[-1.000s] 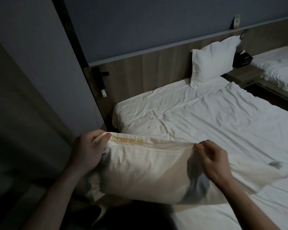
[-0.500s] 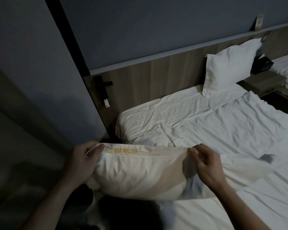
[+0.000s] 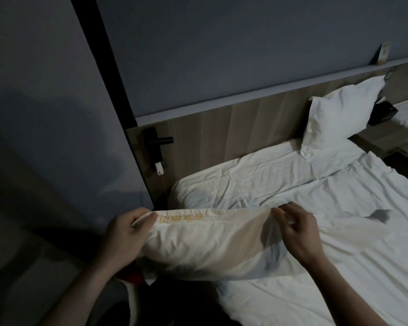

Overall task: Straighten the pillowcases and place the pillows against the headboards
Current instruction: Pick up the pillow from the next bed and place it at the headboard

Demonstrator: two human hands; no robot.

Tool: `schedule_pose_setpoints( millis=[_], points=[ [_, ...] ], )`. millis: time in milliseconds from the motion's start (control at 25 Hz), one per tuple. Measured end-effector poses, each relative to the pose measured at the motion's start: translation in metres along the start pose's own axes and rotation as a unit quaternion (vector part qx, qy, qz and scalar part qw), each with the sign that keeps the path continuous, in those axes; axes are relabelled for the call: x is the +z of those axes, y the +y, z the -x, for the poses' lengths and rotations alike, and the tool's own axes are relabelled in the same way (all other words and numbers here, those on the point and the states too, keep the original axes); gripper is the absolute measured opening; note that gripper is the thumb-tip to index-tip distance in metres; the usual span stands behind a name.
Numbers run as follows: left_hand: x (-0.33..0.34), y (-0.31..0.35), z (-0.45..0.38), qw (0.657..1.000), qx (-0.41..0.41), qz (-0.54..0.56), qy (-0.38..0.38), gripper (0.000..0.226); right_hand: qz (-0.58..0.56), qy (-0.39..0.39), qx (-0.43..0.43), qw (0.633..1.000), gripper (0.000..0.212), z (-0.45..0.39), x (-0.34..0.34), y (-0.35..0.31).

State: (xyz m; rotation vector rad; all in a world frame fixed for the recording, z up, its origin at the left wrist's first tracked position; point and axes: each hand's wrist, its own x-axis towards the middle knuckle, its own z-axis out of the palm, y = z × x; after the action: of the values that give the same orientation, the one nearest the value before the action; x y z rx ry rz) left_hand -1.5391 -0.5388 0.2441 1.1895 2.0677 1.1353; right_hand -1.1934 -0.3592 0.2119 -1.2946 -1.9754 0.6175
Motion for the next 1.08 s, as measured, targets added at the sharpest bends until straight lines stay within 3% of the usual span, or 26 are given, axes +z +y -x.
schedule_pose_setpoints(
  millis=[160,360,720,760,920,1080],
  points=[
    [-0.004,-0.012,-0.044,0.999,-0.032,0.006,-0.037,0.021,-0.007,0.014,0.008,1.0,0.035,-0.037,0.026,-0.008],
    [0.001,-0.033,-0.1,0.992,-0.096,0.041,-0.076,0.035,-0.02,0.012,0.016,1.0,0.036,-0.096,0.059,-0.006],
    [0.055,-0.06,-0.224,0.983,-0.166,-0.008,-0.07,0.008,-0.013,-0.043,0.034,0.998,0.036,-0.221,0.133,0.056],
    [0.064,-0.069,-0.237,0.984,-0.166,-0.017,-0.059,0.007,-0.014,-0.05,0.036,0.998,0.036,-0.237,0.144,0.065],
    [0.106,-0.111,-0.286,0.987,-0.153,-0.058,-0.009,0.043,-0.033,-0.071,0.043,0.996,0.036,-0.285,0.201,0.111],
    [0.15,-0.145,-0.313,0.989,-0.111,-0.019,0.097,0.03,0.035,-0.111,0.085,0.99,0.044,-0.312,0.265,0.161]
  ],
)
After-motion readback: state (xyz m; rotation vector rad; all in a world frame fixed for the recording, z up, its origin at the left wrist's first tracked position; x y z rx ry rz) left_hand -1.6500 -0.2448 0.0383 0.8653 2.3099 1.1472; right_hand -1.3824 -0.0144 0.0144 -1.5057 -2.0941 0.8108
